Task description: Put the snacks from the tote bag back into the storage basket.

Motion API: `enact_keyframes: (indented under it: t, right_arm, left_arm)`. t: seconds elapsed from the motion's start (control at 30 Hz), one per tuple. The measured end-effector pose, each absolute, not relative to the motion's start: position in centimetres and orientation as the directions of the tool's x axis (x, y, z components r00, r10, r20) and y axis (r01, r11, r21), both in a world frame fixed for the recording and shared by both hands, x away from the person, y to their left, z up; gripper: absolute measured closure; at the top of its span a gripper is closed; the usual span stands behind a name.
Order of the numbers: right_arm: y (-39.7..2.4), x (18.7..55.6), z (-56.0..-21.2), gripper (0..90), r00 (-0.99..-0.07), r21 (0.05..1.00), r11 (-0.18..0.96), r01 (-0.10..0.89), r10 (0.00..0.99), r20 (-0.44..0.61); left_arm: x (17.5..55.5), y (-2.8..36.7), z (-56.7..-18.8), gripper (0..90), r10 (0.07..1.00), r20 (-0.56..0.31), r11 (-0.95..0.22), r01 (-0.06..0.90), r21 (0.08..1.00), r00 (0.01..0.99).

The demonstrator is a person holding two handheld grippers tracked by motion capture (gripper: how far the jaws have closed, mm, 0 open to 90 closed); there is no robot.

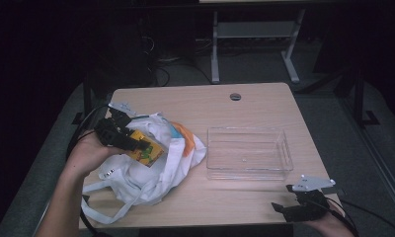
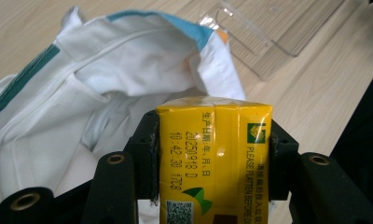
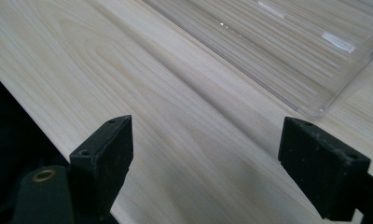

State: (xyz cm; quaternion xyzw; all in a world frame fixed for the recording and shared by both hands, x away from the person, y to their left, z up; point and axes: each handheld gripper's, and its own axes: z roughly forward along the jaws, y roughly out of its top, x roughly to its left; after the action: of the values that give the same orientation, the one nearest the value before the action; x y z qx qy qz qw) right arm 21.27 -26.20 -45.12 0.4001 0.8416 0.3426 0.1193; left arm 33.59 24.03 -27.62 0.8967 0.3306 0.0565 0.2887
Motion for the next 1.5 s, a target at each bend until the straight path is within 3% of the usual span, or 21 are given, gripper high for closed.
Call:
enact_keyframes:
  t: [0.37, 1.5]
  right_arm:
    - [-26.1, 21.3, -45.2, 17.6, -0.653, 0.671, 0.446, 0.592, 0.753, 0.076]
    - [-26.1, 21.2, -45.1, 17.6, -0.664, 0.673, 0.452, 0.585, 0.744, 0.079]
  left_arm:
    - [33.5, 22.0, -26.0, 50.6, 0.580, -0.097, -0.613, 0.512, 0.602, 0.809]
    - [34.5, 13.5, -25.1, 50.6, 0.412, -0.056, -0.725, 0.364, 0.585, 0.910]
